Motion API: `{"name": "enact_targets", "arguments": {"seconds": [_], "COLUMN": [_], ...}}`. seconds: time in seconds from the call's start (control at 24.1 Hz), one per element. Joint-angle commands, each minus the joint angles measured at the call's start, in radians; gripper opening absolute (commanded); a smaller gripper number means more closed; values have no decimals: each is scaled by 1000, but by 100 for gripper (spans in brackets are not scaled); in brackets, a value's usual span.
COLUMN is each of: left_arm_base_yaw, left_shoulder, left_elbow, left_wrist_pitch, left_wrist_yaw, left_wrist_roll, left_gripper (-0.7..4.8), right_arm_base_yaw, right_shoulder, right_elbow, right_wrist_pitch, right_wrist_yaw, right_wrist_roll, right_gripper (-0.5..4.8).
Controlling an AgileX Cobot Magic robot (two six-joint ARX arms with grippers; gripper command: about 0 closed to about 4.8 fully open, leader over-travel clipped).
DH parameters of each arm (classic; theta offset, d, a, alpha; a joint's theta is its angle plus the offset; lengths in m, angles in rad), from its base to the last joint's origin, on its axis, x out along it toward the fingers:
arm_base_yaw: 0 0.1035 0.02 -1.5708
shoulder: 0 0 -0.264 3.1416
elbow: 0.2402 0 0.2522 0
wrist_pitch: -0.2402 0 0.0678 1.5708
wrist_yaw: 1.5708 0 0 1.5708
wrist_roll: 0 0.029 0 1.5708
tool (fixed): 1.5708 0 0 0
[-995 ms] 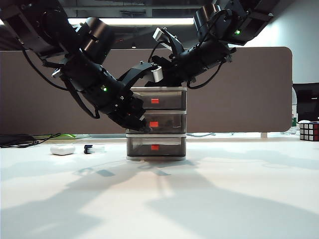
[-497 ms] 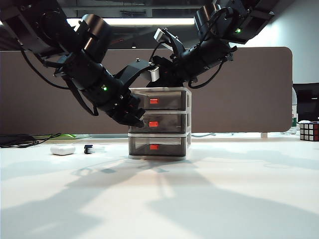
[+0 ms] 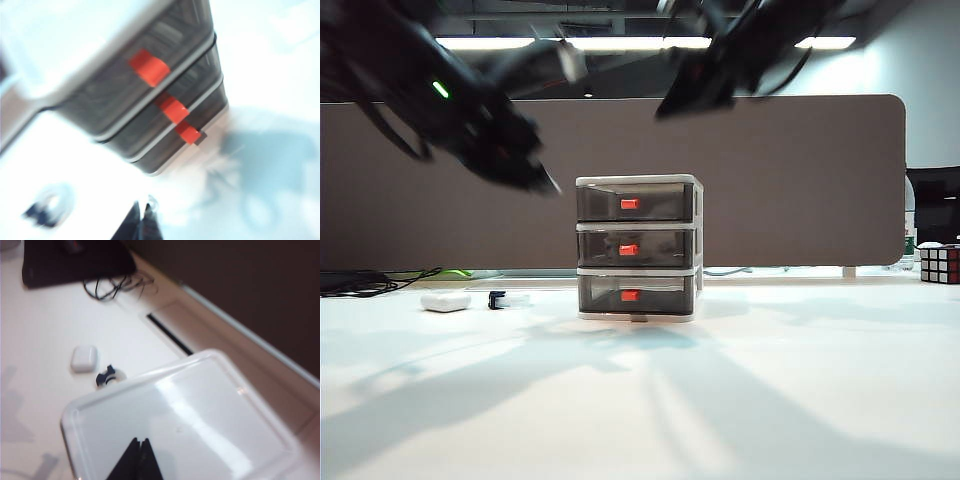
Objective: Open the second layer of the drawer on the table, pick up a pack of napkins on the table and put it in, and finally close the drawer.
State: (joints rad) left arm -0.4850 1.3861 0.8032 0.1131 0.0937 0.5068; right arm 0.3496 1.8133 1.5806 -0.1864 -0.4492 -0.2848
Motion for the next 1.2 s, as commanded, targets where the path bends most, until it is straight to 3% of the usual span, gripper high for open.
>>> {"name": "enact_targets", "arguments": {"seconds": [0.04,0.21,0.29,0.41,0.54,0.7,0.87,0.99,1.2], "left_arm_base_yaw": [1,1,0,0,0,0,0,-1,0], "left_shoulder": [-140,-341,-521,-679,-835,-1012,-1163,-1267,-1382], "left_elbow": [-85,-204,-295,-369,-462,-561,-630,-669,-689], "left_wrist_pitch": [5,-10,-23,-56,-59,-61,-74,-85,-161], "left_wrist_yaw": [-30,-31,-58,-147,-184,-174,-158,-157,-145], "left_wrist_roll": [-61,-177,-261,-309,-455,-470,-520,-541,-546], "left_gripper": [-6,-6,-6,-6,-6,-6,-6,-6,-6], "right_arm_base_yaw": [-10,-10,-10,-10,-11,-10,-9,-7,-4], "right_shoulder": [-79,-202,-361,-532,-742,-1025,-1263,-1424,-1687], "right_elbow": [0,-53,-185,-361,-607,-928,-1144,-1257,-1386], "right_wrist_pitch": [-103,-148,-127,-81,-4,96,85,85,14], "right_wrist_yaw": [-28,-23,-17,12,67,137,188,195,320], "right_wrist_roll": [-27,-56,-36,4,87,208,259,280,340], "right_gripper": [-5,-5,-5,-5,-5,-5,-5,-5,-4]}}
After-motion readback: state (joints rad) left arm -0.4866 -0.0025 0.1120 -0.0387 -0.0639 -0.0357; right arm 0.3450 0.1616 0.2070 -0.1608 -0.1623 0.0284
